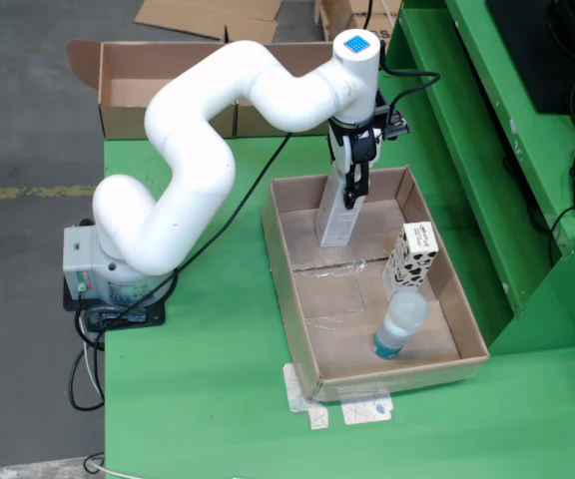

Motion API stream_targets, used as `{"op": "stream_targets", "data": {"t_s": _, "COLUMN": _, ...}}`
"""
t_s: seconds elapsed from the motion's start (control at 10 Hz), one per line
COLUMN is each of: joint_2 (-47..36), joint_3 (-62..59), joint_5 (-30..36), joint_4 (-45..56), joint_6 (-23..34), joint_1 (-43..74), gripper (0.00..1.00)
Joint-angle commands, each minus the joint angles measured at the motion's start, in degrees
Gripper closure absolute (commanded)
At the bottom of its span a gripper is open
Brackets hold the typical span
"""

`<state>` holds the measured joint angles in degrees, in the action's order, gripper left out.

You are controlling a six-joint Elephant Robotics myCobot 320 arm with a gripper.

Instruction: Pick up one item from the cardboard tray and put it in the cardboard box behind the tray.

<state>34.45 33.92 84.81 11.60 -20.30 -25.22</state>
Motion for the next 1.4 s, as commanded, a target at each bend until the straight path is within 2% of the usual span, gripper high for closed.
{"op": "stream_targets", "data": {"t_s": 0.0, "joint_2": -1.99, "joint_3": -1.35, "joint_5": 0.31, "joint_4": -0.75, "joint_6": 0.27, "joint_1": 0.42, "gripper": 1.00}}
{"op": "stream_targets", "data": {"t_s": 1.3, "joint_2": -1.70, "joint_3": -2.76, "joint_5": 0.48, "joint_4": 0.21, "joint_6": 0.16, "joint_1": 0.40, "gripper": 1.00}}
